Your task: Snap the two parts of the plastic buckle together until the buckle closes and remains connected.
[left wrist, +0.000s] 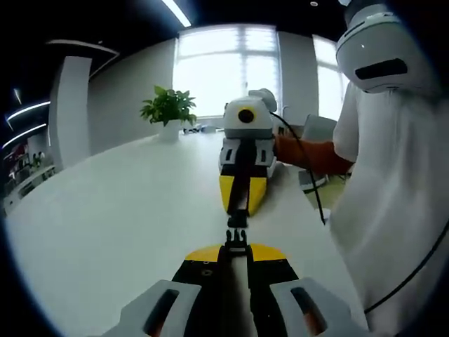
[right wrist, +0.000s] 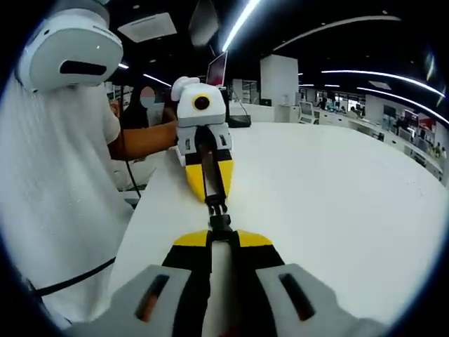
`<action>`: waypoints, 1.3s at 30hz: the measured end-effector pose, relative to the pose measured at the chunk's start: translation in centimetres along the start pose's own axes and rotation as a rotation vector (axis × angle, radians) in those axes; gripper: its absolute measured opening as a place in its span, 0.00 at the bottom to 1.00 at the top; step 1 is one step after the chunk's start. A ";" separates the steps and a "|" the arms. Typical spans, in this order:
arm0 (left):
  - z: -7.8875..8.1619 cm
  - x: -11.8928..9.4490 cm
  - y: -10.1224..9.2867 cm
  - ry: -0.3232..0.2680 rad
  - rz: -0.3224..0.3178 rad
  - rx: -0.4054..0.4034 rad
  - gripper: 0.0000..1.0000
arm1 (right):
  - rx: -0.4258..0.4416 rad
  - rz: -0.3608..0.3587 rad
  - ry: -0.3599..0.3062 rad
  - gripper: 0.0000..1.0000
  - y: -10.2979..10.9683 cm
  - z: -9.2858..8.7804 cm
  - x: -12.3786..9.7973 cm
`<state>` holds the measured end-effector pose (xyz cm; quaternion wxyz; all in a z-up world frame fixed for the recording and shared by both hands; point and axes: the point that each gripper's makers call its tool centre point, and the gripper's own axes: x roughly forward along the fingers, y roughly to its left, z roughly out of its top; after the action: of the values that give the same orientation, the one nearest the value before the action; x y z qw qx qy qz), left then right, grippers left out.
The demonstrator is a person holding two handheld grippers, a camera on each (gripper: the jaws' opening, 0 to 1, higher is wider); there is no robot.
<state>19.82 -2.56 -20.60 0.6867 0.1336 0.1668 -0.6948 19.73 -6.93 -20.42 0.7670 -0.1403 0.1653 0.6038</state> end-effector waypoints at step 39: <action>0.1 0.4 0.0 0.017 -0.033 0.000 0.09 | -0.030 0.041 -0.003 0.11 0.1 0.6 1.0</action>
<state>19.79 -3.01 -20.66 0.6737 0.1369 0.1748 -0.7049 19.88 -5.78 -20.28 0.7526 -0.1475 0.1577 0.6221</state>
